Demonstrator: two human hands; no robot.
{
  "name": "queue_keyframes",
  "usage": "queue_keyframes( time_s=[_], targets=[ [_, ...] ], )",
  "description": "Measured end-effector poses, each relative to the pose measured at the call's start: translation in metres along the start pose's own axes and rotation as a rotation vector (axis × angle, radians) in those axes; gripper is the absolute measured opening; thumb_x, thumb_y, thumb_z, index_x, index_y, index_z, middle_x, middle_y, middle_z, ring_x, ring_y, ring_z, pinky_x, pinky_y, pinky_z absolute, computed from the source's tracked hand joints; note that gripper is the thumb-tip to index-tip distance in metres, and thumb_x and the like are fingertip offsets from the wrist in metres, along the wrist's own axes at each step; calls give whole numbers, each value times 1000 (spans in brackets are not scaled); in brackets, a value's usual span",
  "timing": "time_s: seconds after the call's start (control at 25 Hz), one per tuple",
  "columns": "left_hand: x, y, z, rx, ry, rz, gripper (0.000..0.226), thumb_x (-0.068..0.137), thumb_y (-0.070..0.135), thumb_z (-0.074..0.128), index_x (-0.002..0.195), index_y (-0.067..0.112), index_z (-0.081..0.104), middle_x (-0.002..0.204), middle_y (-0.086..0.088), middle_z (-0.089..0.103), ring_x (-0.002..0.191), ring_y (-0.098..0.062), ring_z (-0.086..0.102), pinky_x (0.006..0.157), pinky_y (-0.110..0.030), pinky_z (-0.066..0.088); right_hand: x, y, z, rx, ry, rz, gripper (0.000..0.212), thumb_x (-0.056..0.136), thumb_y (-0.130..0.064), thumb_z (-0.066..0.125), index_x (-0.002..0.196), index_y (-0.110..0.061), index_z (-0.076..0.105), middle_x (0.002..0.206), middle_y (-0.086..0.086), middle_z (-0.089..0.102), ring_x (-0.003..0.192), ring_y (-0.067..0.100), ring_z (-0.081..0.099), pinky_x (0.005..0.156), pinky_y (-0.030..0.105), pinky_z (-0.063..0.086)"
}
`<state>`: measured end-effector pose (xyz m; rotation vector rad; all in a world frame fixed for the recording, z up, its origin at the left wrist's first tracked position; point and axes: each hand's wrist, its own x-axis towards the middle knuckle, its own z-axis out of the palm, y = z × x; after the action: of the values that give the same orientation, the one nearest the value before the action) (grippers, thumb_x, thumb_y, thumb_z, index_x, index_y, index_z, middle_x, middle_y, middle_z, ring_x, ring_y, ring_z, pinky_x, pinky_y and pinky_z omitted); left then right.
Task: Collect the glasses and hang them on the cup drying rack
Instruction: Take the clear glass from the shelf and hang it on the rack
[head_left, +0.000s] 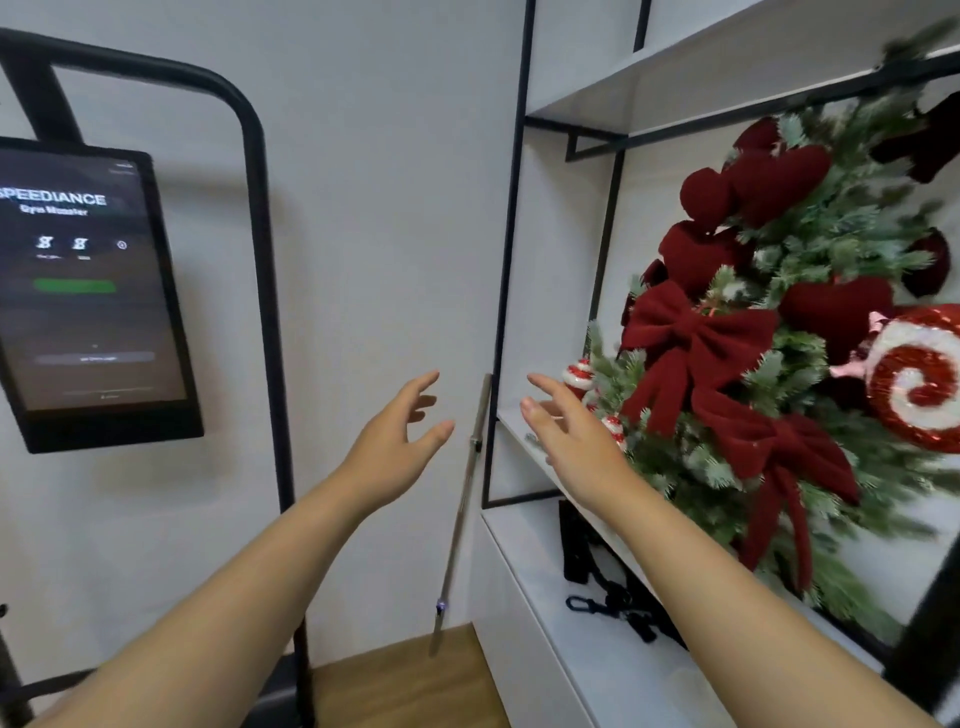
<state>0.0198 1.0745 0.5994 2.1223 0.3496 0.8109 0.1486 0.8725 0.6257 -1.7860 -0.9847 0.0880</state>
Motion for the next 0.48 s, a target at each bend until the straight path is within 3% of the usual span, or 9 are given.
queue_keyframes(
  time_s=[0.16, 0.24, 0.36, 0.48],
  targets=[
    [57, -35, 5, 7, 43, 8, 51, 107, 27, 50, 154, 43, 37, 144, 11, 54, 129, -7, 52, 107, -31, 43, 63, 27, 0, -134, -2, -83, 60, 100, -59, 60, 156, -47, 42, 147, -9, 55, 135, 9, 52, 109, 34, 44],
    [81, -50, 14, 10, 41, 6, 51, 108, 25, 48, 154, 44, 37, 145, 12, 53, 131, -6, 51, 107, -29, 43, 89, 41, -5, -224, -3, -133, 63, 98, -60, 61, 156, -50, 38, 152, -13, 51, 141, 8, 46, 111, 34, 43],
    [128, -81, 28, -16, 62, -17, 51, 106, 32, 52, 153, 46, 37, 144, 17, 52, 132, -4, 50, 108, -30, 44, 143, 57, -4, -338, -26, -236, 68, 95, -68, 57, 157, -56, 31, 156, -20, 45, 145, 7, 40, 113, 44, 47],
    [167, -110, 43, -32, 65, -45, 52, 105, 34, 55, 153, 45, 38, 145, 17, 52, 132, -4, 50, 106, -29, 44, 187, 67, 2, -387, -10, -285, 71, 93, -73, 51, 158, -57, 26, 157, -23, 42, 147, 6, 38, 113, 42, 47]
  ],
)
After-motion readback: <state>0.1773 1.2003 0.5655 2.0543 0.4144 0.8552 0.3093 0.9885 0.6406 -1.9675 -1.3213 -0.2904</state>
